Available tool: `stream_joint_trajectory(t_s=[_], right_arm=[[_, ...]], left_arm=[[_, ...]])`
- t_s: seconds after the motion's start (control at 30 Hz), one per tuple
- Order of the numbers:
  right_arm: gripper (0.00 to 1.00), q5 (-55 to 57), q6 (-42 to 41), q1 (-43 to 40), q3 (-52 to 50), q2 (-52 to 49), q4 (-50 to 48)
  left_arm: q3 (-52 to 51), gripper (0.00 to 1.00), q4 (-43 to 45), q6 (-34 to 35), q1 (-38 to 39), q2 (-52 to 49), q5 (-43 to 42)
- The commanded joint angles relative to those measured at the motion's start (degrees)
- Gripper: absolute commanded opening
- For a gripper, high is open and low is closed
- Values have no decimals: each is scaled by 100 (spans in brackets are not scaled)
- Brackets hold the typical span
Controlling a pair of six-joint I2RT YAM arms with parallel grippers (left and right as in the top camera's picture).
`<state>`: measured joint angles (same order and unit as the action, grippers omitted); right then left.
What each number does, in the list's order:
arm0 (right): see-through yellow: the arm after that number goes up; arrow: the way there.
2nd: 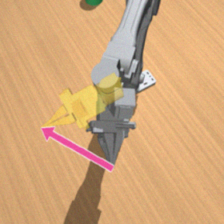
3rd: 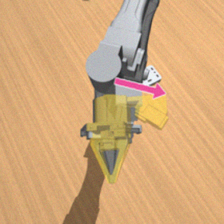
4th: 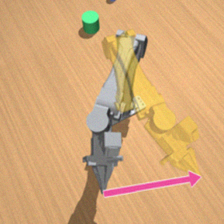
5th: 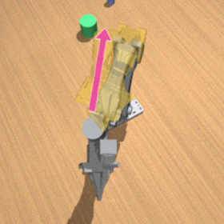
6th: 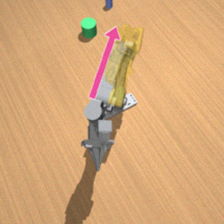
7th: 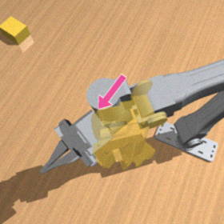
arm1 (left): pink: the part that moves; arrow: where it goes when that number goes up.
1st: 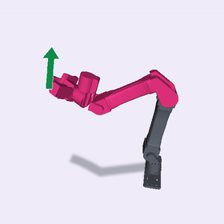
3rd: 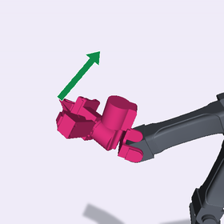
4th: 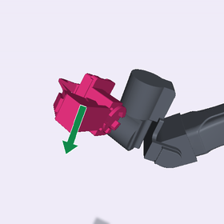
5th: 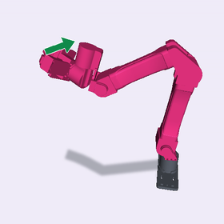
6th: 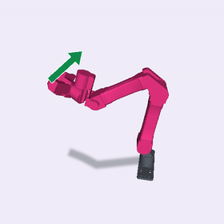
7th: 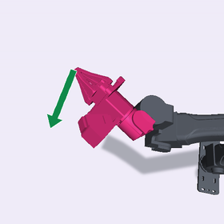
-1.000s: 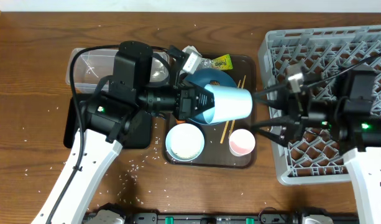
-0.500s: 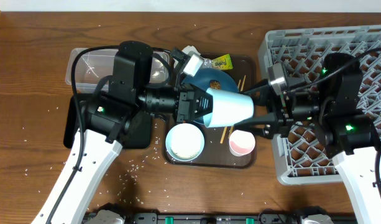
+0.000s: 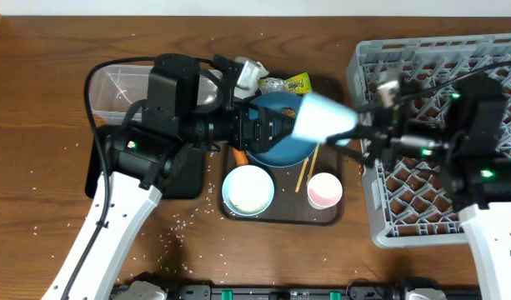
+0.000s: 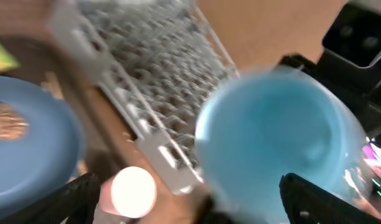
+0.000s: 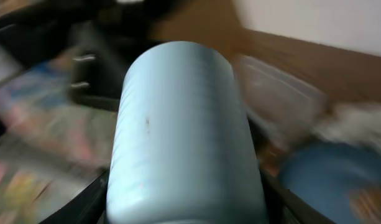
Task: Sort waste into correct bins and load items into the dishwasher rack
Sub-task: 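Lift the blue cup and pass it to the right gripper, then carry the blue cup with the right gripper into the grey rack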
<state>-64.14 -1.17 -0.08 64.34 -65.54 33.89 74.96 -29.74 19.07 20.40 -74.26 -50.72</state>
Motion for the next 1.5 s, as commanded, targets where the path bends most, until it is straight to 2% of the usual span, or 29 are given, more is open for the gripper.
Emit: stream_joint_trajectory(t_s=[0.0,0.13,0.27,0.37,0.43,0.67,0.93,1.0,1.03,1.1,1.3,1.47], right_arm=[[44,2524,-496,-544,105,175,579],[44,4662,-1139,-1130,284,424,1709],[46,6266,-1611,-1801,494,511,2610],[46,7342,-2114,-2275,503,461,2957],[46,7573,-2367,-2623,501,339,2957],[45,6891,-2385,-3477,501,-494,2903],[49,6210,-2201,-3703,501,-1508,3132],[59,6207,-2194,-3703,501,-1663,3077],[68,6161,-2190,-3705,501,-1714,3067],[72,5963,-2186,-3703,509,-1729,3056],[83,5355,-1786,-3698,1130,-1458,3392],[84,3366,-1338,-3615,1370,-769,3364]], left_arm=[[70,93,-68,-52,-66,4,234],[70,93,-345,-55,-212,4,236],[70,94,-509,-57,-278,4,236],[70,94,-588,-107,-278,4,236],[70,94,-662,-122,-278,4,236],[70,94,-798,-122,-278,4,236],[66,94,-798,-142,-278,4,238],[66,94,-798,-142,-275,2,240],[66,94,-798,-142,-271,-2,240],[66,94,-826,-308,-225,-11,313],[66,94,-1405,-664,262,-24,1930],[-57,93,-1672,-702,1082,-221,3202]])
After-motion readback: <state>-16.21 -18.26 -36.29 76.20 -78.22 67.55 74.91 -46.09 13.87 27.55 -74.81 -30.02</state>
